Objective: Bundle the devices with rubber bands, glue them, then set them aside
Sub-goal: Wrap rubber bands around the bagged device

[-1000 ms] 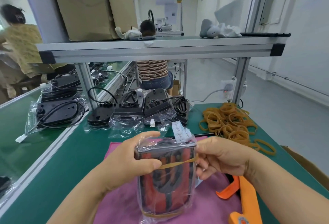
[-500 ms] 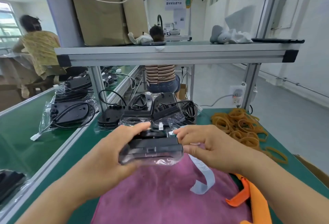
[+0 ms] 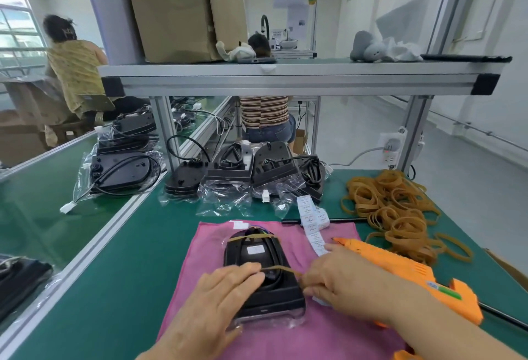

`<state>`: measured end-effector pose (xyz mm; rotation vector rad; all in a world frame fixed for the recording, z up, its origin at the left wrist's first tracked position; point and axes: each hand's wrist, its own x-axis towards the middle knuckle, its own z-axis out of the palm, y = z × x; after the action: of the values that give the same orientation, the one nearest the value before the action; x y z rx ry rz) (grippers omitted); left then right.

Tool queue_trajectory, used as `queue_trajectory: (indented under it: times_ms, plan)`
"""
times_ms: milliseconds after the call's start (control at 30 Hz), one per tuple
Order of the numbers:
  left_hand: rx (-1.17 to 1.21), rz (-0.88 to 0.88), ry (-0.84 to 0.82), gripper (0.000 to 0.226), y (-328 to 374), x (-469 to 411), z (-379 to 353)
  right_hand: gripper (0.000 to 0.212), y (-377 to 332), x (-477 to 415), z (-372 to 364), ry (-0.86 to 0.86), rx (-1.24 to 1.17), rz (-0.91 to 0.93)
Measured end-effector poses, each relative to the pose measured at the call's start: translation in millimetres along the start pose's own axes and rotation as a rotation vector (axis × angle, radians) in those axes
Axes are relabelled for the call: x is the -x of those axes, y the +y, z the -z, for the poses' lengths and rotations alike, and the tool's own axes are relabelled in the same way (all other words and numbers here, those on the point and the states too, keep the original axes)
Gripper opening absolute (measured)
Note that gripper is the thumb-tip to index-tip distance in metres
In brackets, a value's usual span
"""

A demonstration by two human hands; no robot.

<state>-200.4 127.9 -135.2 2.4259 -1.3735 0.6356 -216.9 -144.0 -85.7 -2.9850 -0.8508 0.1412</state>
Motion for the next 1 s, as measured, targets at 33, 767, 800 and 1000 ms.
queue_trajectory:
  times_ms: [33, 767, 800, 1000]
  plan:
    - [0.002, -0.01, -0.019, 0.105, 1, 3, 0, 0.023, 0, 2, -1, -0.011, -0.063, -0.014]
    - [0.243, 0.071, 0.085, 0.088, 4, 15, 7, 0.015, 6, 9, 8, -0.004, -1.077, -0.273]
    - [0.239, 0.071, 0.082, 0.087, 6, 15, 6, 0.013, 7, 12, 13, 0.012, -1.103, -0.272]
    - [0.283, 0.09, 0.085, 0.06, 17, 18, -1, 0.014, 2, 23, 34, 0.076, -0.866, -0.326]
